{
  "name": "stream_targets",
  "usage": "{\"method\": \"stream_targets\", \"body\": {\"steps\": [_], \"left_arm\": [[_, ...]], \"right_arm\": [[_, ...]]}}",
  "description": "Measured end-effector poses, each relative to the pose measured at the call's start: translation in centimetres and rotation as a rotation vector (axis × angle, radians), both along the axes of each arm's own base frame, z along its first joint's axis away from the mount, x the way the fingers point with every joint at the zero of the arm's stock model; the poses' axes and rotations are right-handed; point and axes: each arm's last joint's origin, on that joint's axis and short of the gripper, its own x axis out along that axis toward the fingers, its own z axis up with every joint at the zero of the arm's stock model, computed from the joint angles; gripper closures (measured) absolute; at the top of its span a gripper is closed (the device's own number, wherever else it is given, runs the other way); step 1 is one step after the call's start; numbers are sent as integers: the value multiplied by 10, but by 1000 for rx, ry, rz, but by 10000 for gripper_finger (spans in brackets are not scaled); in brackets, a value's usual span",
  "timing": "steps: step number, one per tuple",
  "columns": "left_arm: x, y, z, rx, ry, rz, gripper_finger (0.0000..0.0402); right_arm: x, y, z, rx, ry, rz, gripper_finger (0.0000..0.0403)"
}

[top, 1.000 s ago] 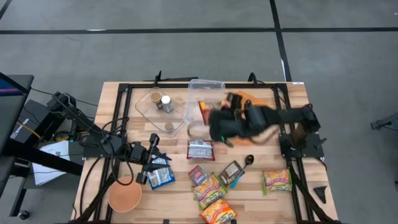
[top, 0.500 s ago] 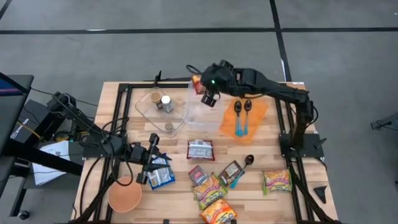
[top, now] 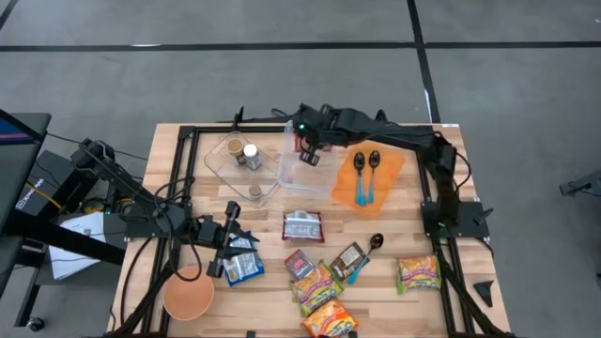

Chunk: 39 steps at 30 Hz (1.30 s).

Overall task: Pick & Place Food Item
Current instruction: Put the red noodle pack into the white bin, then put the green noodle pack into the white bin

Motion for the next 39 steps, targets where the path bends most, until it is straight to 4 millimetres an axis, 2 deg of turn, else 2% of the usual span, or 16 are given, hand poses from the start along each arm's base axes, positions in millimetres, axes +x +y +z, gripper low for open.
{"method": "stream_targets", "body": {"steps": [9, 13, 21, 32, 39], "left_arm": [[0, 0, -2, 12, 17, 3, 307], [0, 0, -3, 16, 23, 3, 307], [0, 0, -3, 19, 27, 3, 307], [0, 0, -3, 19, 28, 3, 307], [0, 0, -3, 19, 28, 3, 307]], "right_arm": [[17, -16, -44, 77, 53, -17, 403], [20, -22, -53, 78, 55, -27, 403], [17, -33, -55, 126, 34, -32, 403], [18, -32, -55, 146, 22, -36, 400], [11, -41, -56, 170, 31, -97, 342]]}}
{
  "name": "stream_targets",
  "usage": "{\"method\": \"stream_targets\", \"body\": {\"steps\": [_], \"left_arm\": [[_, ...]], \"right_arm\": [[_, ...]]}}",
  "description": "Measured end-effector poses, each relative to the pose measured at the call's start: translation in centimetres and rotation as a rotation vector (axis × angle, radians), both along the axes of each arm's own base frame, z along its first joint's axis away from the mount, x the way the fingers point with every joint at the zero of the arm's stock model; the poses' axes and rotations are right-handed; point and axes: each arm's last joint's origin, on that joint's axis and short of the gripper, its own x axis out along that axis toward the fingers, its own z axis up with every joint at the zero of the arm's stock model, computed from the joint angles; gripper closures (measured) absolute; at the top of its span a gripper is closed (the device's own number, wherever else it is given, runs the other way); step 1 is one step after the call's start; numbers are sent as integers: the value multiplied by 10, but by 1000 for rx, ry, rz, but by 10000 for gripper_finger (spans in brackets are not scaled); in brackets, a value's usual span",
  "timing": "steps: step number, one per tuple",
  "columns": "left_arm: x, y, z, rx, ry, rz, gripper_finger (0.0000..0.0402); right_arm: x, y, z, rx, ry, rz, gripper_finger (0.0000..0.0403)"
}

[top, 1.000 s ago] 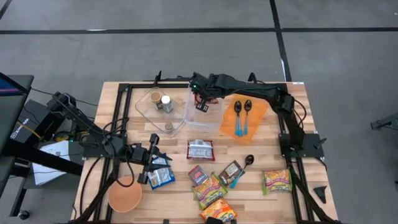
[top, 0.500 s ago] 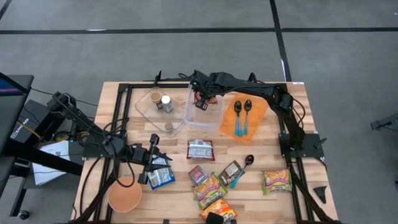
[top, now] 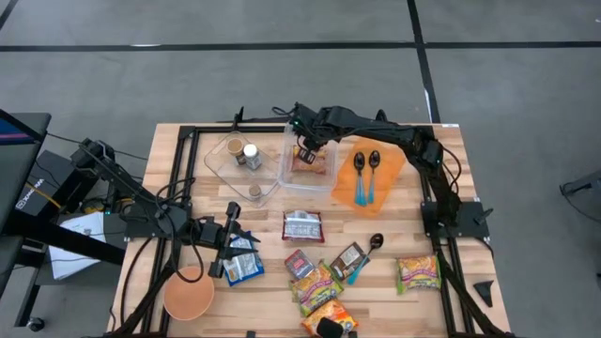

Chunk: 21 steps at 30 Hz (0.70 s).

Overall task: Pick & Place Food Item
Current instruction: Put the green noodle pack into the white bin

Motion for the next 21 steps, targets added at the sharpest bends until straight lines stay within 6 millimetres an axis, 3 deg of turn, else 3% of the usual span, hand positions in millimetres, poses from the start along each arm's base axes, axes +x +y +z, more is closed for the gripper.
{"method": "stream_targets", "body": {"steps": [6, 9, 16, 21], "left_arm": [[0, 0, -1, 5, 8, 0, 307], [0, 0, -1, 5, 8, 0, 307], [0, 0, -1, 7, 9, 0, 307], [0, 0, -1, 6, 9, 0, 307]], "right_arm": [[0, 1, 1, -6, 13, 28, 291], [-2, 6, 11, -17, -5, 42, 274], [-24, 24, 60, -38, -73, 44, 261], [-52, 58, 99, -2, -97, 37, 260]]}}
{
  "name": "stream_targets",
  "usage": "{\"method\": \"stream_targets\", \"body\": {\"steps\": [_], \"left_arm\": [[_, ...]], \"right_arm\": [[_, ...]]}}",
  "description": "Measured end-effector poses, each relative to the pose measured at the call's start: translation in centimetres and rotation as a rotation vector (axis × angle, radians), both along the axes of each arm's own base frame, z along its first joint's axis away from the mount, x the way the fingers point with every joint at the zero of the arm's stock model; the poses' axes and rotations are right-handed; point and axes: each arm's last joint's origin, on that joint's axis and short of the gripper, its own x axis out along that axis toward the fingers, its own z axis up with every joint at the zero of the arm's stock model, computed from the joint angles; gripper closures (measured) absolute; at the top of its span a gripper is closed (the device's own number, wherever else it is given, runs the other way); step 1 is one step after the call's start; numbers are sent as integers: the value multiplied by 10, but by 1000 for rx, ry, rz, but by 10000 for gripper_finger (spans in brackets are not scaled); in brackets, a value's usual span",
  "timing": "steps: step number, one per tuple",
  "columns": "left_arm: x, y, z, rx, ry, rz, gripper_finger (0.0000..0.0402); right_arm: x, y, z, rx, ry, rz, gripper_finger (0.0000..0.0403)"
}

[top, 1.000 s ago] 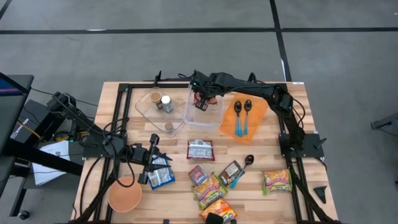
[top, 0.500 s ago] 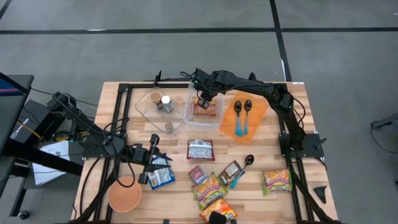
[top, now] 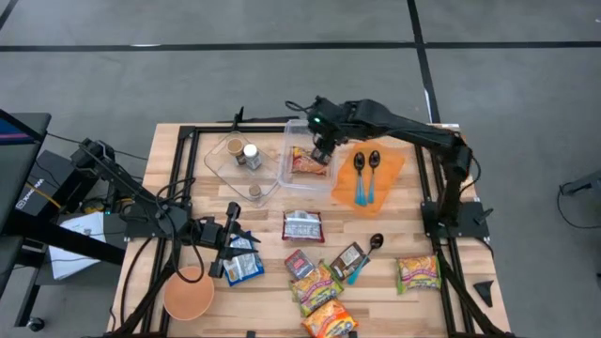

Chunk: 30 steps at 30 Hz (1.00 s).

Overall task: Pick & Place Food Item
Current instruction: Put the green noodle pack into the white bin

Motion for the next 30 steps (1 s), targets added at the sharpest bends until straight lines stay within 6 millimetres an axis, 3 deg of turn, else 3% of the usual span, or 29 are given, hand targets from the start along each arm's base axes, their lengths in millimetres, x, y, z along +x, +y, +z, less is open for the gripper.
{"method": "stream_targets", "body": {"steps": [4, 10, 22, 30], "left_arm": [[0, 0, 0, -1, -2, 0, 307], [0, 0, 0, -2, -3, 0, 307], [0, 0, 0, -3, -4, 0, 307], [0, 0, 0, -3, -4, 0, 307]], "right_arm": [[-24, 33, 23, 106, -3, 24, 263], [-45, 91, 38, 264, 37, 97, 266], [-68, 224, 34, 285, 199, 403, 266], [-91, 274, 34, 293, 207, 485, 267]]}}
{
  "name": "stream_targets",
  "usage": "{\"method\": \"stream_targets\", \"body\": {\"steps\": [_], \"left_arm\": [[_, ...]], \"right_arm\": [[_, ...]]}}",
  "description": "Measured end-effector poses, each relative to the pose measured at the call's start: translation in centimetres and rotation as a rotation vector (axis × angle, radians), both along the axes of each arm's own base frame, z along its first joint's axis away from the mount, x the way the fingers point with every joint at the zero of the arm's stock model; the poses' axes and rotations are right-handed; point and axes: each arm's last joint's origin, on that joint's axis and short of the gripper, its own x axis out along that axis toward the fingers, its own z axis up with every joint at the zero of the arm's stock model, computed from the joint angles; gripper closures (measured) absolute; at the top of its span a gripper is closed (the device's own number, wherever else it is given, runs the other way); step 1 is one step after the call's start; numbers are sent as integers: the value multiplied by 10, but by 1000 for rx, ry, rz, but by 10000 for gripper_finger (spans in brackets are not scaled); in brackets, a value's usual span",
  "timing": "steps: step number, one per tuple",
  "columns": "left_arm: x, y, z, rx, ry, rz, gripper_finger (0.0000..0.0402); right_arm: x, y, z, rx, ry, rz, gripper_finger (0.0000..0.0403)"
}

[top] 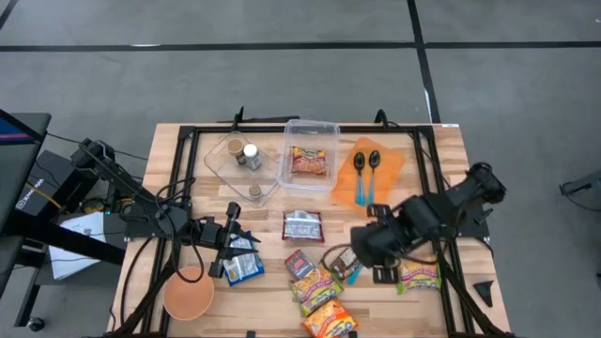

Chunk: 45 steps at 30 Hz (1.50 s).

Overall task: Pick & Place Food Item
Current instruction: Put the green noodle pack into the white bin

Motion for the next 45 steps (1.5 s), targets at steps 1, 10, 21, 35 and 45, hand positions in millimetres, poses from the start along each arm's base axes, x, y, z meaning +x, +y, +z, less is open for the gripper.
{"method": "stream_targets", "body": {"steps": [1, 10, 21, 35, 45], "left_arm": [[0, 0, 0, 0, 0, 0, 307], [0, 0, 0, 0, 0, 0, 307], [0, 0, 0, -1, 0, 0, 307], [0, 0, 1, -11, -11, -1, 307], [0, 0, 2, -16, -19, -1, 307]], "right_arm": [[-2, 4, 0, 2, 2, 0, 267], [-15, 24, 0, 28, 8, -39, 267], [-34, 51, -13, 94, 36, -543, 267], [-93, 93, -82, -70, 263, -724, 267], [-106, 92, -109, -170, 436, -113, 276]]}}
